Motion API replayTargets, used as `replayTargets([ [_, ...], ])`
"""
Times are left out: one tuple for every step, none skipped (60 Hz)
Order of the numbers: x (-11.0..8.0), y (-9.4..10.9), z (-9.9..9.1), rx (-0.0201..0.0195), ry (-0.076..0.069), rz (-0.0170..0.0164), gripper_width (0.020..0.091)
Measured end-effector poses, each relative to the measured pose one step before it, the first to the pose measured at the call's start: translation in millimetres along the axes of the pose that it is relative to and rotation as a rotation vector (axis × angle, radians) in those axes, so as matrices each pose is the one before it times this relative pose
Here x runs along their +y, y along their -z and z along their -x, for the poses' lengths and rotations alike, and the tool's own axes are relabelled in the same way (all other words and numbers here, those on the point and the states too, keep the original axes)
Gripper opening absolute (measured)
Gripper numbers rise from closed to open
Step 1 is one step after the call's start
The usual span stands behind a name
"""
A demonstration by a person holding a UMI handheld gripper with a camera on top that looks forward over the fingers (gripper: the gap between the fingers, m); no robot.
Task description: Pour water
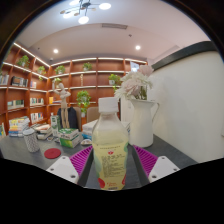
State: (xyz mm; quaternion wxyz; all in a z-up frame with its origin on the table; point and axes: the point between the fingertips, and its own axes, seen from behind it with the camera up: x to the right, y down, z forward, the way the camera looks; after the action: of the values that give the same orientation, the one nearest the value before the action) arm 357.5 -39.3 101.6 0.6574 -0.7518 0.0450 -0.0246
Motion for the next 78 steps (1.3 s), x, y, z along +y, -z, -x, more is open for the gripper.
replayTargets([
  [-1.83,-1.95,-0.29,0.00006,0.0011,-0.00709,0.0721],
  [-1.2,-1.59,-0.26,-0.00014,0.0024,-0.00457,0.0691],
  [-0.55,-1.87,1.07,-0.00454,0.0022,-0.00129,0.0656],
  [-0.12,-1.27,0.65,-0.00317,0.0003,0.00008,0.061],
  [0.21,-1.38,1.89,-0.00578,-0.001,-0.0006,0.0562],
  [0.17,-1.15,1.07,-0.00301,-0.0024,-0.00051,0.0504],
  [1.12,-0.74,0.06,0.00001,0.0,0.0021,0.0506],
  [-0.02,-0.66,-0.74,0.00452,0.0049,-0.00156,0.0503],
  [-0.33,-0.25,-0.38,0.00431,0.0068,-0.00229,0.0485],
  [-0.12,0.05,-0.24,0.00266,0.0068,-0.00073,0.0476],
  [-0.07,-0.24,-0.69,-0.00014,0.0087,-0.00267,0.0455],
  [0.41,-0.53,0.88,-0.00155,0.0078,-0.00007,0.044],
  [-0.14,-0.16,0.12,0.00135,0.0047,-0.00051,0.0419],
  [0.15,-0.04,-0.32,0.00471,0.0025,0.00086,0.0414],
  [-0.27,-0.41,-0.48,0.00491,0.0046,-0.00104,0.0388],
  [-0.01,-0.37,0.12,0.00416,0.0034,-0.00023,0.0386],
  [-3.1,1.49,-3.32,0.00233,0.0071,0.00146,0.0359],
  [2.51,-0.42,3.69,0.00745,0.0026,-0.00106,0.0359],
  [0.98,-0.2,1.12,0.00287,0.0061,0.00186,0.0358],
  [-0.01,-0.15,1.71,-0.0013,0.0087,0.0016,0.0357],
  [0.26,0.01,1.47,-0.00142,0.0086,0.0027,0.0357],
  [0.1,-0.27,0.44,0.00093,0.0062,0.00229,0.0357],
  [-0.27,-0.37,0.1,0.00304,0.0014,0.00026,0.0357],
  [-0.31,-0.29,-0.58,0.00468,-0.0007,-0.00125,0.0357],
  [-0.13,-0.02,0.11,0.00279,0.0012,-0.00071,0.0358],
  [-1.0,0.31,-1.61,-0.00181,0.0078,0.0,0.0358],
  [-0.27,0.27,1.0,0.00013,0.0074,0.00014,0.0358],
  [-0.26,0.06,-0.02,0.00214,0.005,0.0001,0.0358],
  [0.18,-0.22,-0.57,0.00474,0.0037,0.00135,0.0358],
  [-0.05,-0.04,0.05,0.0023,0.0053,0.00175,0.0357],
  [-0.1,-0.17,0.65,-0.00111,0.008,0.00209,0.0358],
  [-0.15,-0.23,0.74,-0.00109,0.0087,0.00219,0.0357],
  [-0.18,-0.46,0.59,0.00025,0.0092,0.00371,0.0357],
  [-0.06,-0.05,0.67,0.00127,0.0119,0.00513,0.0357],
  [-1.26,-2.67,1.46,0.00154,0.0179,0.00416,0.0357],
  [-1.4,-0.45,1.38,0.00108,0.0212,0.00456,0.0357],
  [-0.07,-0.62,3.77,0.00201,0.0233,0.00066,0.0358],
  [-2.89,-0.97,3.3,-0.0014,0.0263,-0.00113,0.0357],
  [-3.34,-0.66,3.51,-0.00395,0.0277,-0.0019,0.0357],
  [-3.46,-1.09,4.96,-0.00584,0.0301,-0.00035,0.0357],
  [-3.27,-1.15,4.86,-0.00562,0.032,0.00296,0.0357],
  [-3.35,-1.52,4.4,-0.00387,0.032,0.00367,0.0356],
  [-4.27,-1.79,4.91,-0.00269,0.0294,0.00081,0.0357],
  [-4.58,-2.89,6.09,-0.00359,0.0274,-0.00281,0.0357],
  [-4.33,-2.51,6.94,-0.00333,0.0293,-0.0022,0.0357],
  [-5.75,-2.75,4.99,-0.00448,0.0307,-0.00082,0.0357],
  [-5.86,-3.04,4.78,-0.00257,0.0306,-0.00001,0.0357],
  [-5.6,-3.22,4.19,-0.00116,0.0315,0.00126,0.0357],
  [-5.59,-3.43,4.25,0.00009,0.0332,0.00212,0.0357],
  [-6.06,-3.29,3.93,-0.0007,0.0354,0.00083,0.0357],
  [-5.64,-4.59,3.93,-0.00316,0.0357,-0.00427,0.0356],
  [-7.34,-0.38,3.86,0.00156,0.038,0.00249,0.0356],
  [-6.9,-2.74,3.66,0.00219,0.0388,-0.00033,0.0357],
  [-7.04,-3.36,3.05,0.00357,0.0395,-0.00099,0.0357],
  [-7.06,-3.55,2.75,0.0043,0.0421,-0.00068,0.0356],
  [-6.72,-3.34,2.24,0.00444,0.0461,0.00013,0.0355],
  [-6.49,-3.31,2.06,0.00539,0.0477,0.00005,0.0356],
  [-7.37,-3.13,1.38,0.00695,0.0444,-0.00366,0.0357],
  [-4.04,-6.39,-3.78,0.00173,0.0399,-0.01224,0.0357],
  [-9.53,-0.01,4.39,0.01377,0.0416,-0.00157,0.0356],
  [-7.59,-2.72,1.56,0.00813,0.0437,-0.00527,0.0357],
  [-7.63,-3.04,0.96,0.00862,0.0426,-0.00781,0.0356],
  [-7.54,-2.97,0.09,0.0102,0.0399,-0.0094,0.0356],
  [-7.02,-2.61,-0.28,0.01124,0.0398,-0.00776,0.0356],
  [-6.23,-2.7,-0.13,0.01095,0.042,-0.00502,0.0355],
  [-6.24,-2.5,0.02,0.00889,0.0437,-0.00501,0.0355],
  [-3.35,-3.96,-3.51,0.00189,0.0405,-0.01294,0.0356],
  [-8.44,-2.72,2.85,0.01069,0.0353,-0.00777,0.0356],
  [-6.43,-1.69,0.5,0.00554,0.0342,-0.00751,0.0355],
  [-5.71,-1.76,0.71,0.004,0.0332,-0.00501,0.0355],
  [-5.18,-1.45,0.92,0.00266,0.0314,-0.00322,0.0357],
  [-4.76,-1.0,0.71,0.00237,0.0286,-0.0026,0.0357],
  [-4.98,-1.32,0.58,0.00278,0.0262,-0.00423,0.0356],
  [-5.39,-1.55,1.25,0.00065,0.0284,-0.00584,0.0356],
  [-2.01,-0.44,-0.68,-0.0034,0.0301,-0.0099,0.0356],
  [-8.57,-0.07,0.7,0.00426,0.0282,-0.00379,0.0356],
  [-5.46,-0.3,-0.14,0.00567,0.0285,-0.00739,0.0355],
  [-5.0,-1.2,-0.96,0.00806,0.0317,-0.00633,0.0355],
])
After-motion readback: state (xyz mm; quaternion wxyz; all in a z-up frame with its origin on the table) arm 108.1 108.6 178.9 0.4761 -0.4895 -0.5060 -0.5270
